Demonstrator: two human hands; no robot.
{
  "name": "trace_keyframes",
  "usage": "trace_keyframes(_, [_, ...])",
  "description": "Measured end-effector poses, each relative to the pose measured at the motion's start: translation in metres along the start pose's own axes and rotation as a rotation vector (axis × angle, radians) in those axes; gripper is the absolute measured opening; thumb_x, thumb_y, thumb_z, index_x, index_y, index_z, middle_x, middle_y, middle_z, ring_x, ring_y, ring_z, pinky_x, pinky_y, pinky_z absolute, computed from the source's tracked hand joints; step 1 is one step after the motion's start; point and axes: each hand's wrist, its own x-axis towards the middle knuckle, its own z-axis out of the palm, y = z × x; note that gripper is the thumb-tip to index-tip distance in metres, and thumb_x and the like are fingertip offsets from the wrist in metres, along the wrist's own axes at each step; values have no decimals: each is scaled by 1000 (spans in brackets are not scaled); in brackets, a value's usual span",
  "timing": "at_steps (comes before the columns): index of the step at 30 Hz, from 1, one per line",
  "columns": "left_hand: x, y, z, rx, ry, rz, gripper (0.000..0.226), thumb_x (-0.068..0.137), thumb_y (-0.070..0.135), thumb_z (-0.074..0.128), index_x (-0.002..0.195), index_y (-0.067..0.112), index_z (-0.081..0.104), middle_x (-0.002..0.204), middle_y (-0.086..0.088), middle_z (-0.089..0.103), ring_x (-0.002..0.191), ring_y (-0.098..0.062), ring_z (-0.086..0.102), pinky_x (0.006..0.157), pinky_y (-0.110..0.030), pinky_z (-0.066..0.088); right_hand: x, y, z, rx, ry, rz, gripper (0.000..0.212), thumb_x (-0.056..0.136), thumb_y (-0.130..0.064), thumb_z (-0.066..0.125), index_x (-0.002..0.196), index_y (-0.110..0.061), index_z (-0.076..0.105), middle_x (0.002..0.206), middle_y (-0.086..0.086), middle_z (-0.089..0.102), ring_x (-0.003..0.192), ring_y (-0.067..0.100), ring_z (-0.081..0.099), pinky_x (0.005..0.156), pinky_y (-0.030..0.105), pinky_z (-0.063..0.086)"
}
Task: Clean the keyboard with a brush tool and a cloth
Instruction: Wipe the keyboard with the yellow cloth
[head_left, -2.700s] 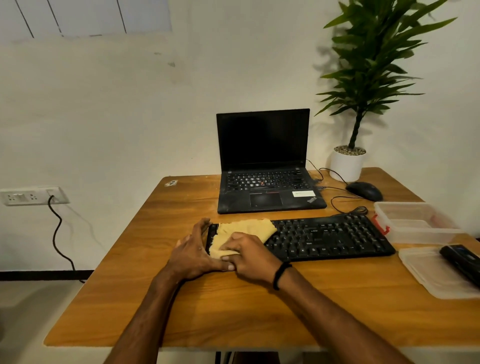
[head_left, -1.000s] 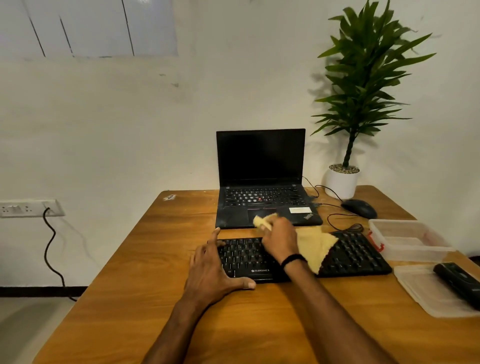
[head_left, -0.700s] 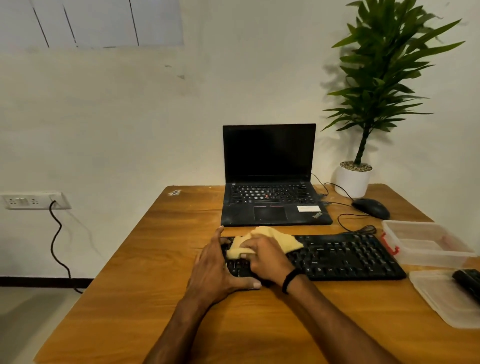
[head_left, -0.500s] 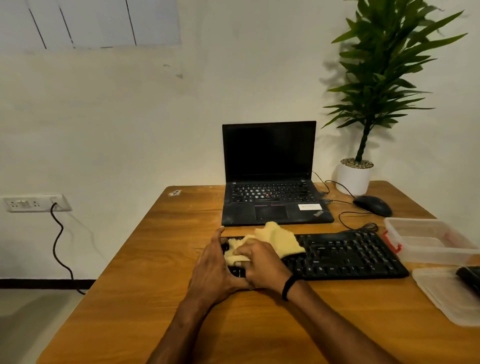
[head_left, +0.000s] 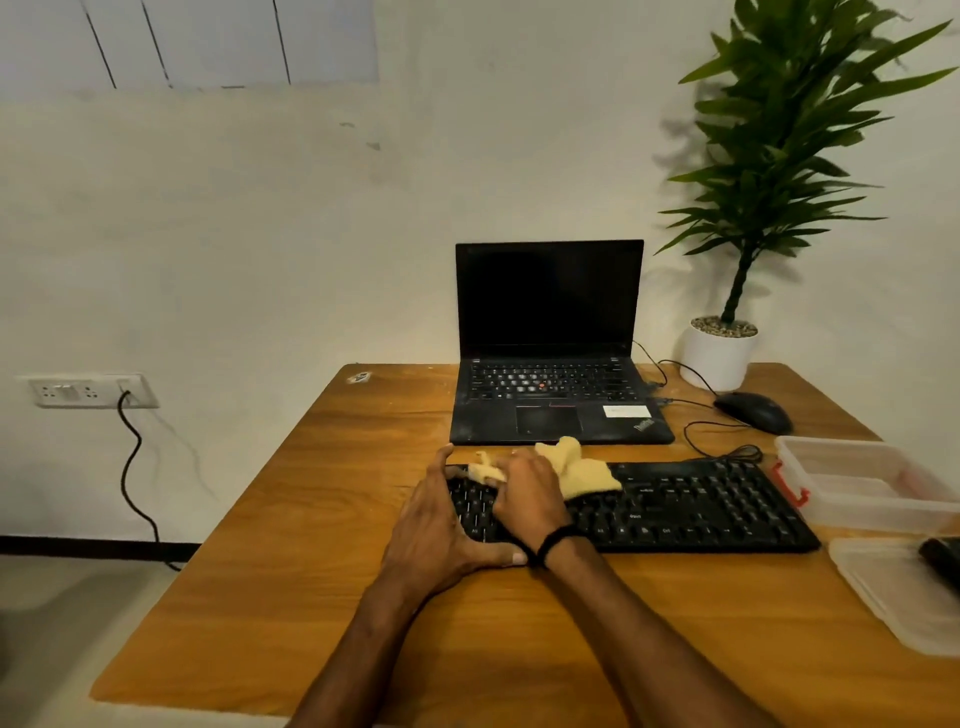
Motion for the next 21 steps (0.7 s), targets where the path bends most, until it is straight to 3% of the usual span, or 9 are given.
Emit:
trace_keyframes(4, [1,-3,0,19,-10,17,149,49,82,82,159,33,-5,157,-2,39,142,-18,42,118,-42,39,-24,-11,-3,66,-245,-198,23,90,-14,65,111,-12,72,106,10,63,102,25,57,87,34,49])
trace_keyframes(7, [1,1,-1,-15,-1,-14,157,39,88,81,160,32,-1,151,3,46,139,-17,45,116,-45,41,3,5,-6,25,-60,-6,30,93,-11,62,122,-14,67,119,11,61,113,26,56,96,31,47])
trace_keyframes(9, [0,2,-1,-19,4,-13,156,37,89,80,160,32,2,149,4,48,138,-16,46,115,-46,42,5,1,-2,-23,11,6,32,92,-8,61,123,-13,67,118,13,62,114,27,54,97,32,43])
trace_keyframes(13, [1,0,-2,11,-15,-19,152,42,82,83,160,32,2,149,-4,47,136,-22,47,113,-50,44,-17,-5,0,1,-227,-184,24,91,-13,64,115,-11,68,111,10,60,106,26,55,85,27,44])
trace_keyframes(18, [-1,7,-4,-9,5,-38,155,39,84,85,160,28,6,146,1,51,137,-20,47,114,-47,42,11,8,1,-69,-8,39,35,88,-7,61,122,-11,67,117,14,62,112,28,56,97,34,45])
trace_keyframes(21, [-1,2,-4,20,0,-27,149,43,78,84,159,28,5,144,-2,51,133,-22,50,112,-50,44,-12,-11,4,-46,-188,-158,23,84,-10,66,107,-9,71,106,10,65,102,24,57,87,32,46])
